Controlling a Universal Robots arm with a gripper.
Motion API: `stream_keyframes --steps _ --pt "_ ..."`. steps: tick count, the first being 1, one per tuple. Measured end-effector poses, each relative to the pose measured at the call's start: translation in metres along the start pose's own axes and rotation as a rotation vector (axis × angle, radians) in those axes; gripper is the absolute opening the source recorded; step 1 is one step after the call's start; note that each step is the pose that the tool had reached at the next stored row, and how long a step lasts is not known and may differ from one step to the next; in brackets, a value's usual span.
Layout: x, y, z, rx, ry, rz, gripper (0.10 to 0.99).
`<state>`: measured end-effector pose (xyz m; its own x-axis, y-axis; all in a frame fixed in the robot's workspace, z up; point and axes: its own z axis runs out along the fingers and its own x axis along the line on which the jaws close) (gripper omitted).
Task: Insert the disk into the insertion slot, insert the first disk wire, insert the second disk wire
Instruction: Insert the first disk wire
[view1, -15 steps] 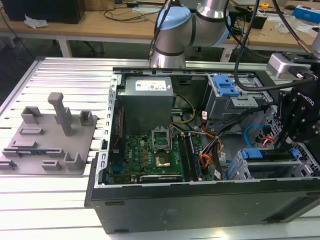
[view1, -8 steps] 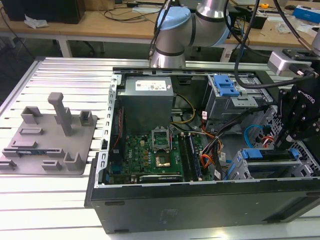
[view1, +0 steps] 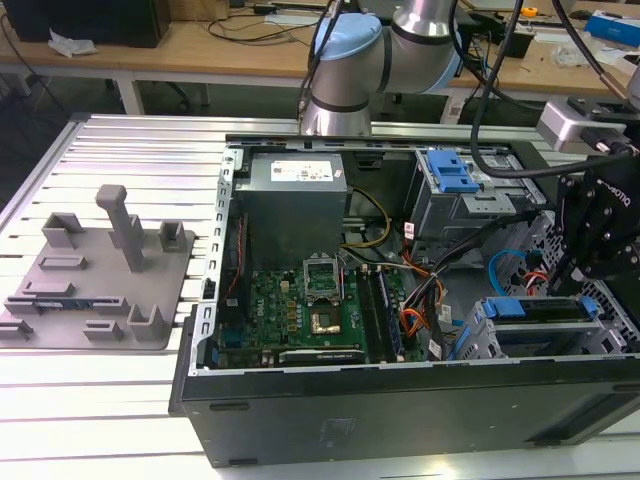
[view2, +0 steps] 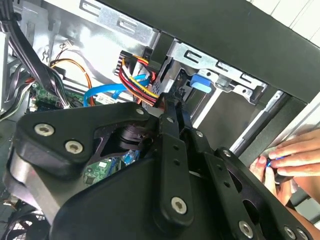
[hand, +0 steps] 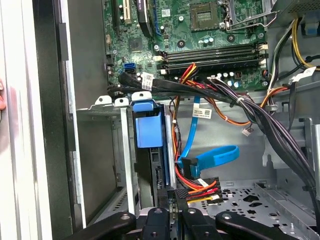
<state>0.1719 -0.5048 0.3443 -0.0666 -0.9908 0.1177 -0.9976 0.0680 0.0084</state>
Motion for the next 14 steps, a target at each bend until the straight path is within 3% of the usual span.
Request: stream_keyframes --steps 14 --pt "0.0075 -0.0005 -0.0001 0.0 0.0 -0.003 0.165"
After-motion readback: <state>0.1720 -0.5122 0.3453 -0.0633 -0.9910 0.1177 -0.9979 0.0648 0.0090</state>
